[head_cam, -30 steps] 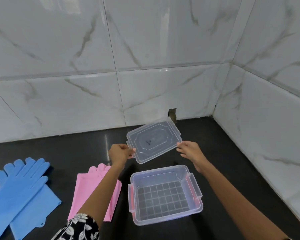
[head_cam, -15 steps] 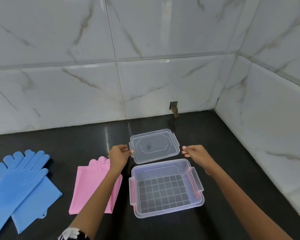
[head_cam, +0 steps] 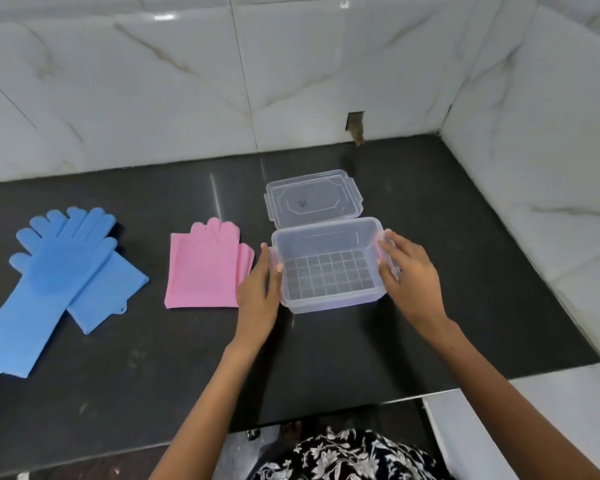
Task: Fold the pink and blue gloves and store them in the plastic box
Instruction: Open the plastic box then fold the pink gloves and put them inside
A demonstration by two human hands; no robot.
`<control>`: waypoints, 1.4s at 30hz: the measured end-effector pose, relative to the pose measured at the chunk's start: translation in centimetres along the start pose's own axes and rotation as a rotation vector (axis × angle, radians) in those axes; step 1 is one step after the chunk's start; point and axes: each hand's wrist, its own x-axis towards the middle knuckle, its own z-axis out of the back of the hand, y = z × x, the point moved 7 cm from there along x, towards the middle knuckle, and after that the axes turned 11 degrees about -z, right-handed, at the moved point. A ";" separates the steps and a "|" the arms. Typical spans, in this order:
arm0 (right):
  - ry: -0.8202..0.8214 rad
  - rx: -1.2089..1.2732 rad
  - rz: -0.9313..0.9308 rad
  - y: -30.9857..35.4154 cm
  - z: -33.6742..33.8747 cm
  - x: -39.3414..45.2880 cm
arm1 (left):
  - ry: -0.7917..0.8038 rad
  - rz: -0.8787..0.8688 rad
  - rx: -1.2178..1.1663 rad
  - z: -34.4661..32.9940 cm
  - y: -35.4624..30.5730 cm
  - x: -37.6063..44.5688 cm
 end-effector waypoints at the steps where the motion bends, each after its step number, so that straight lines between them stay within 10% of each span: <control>1: -0.016 -0.007 0.003 -0.1 0.1 0.0 | 0.000 -0.004 -0.005 -0.2 -0.1 0.1; 15: -0.045 -0.075 0.015 -0.4 1.7 0.5 | 0.014 -0.056 0.041 -1.6 -0.7 0.7; 26: 0.125 0.134 0.359 14.6 -1.9 -0.8 | -0.021 -0.046 0.429 7.9 2.1 -1.0; 42: 0.387 -0.296 0.506 20.9 -16.3 -7.3 | 0.786 -0.104 0.607 12.1 11.9 14.4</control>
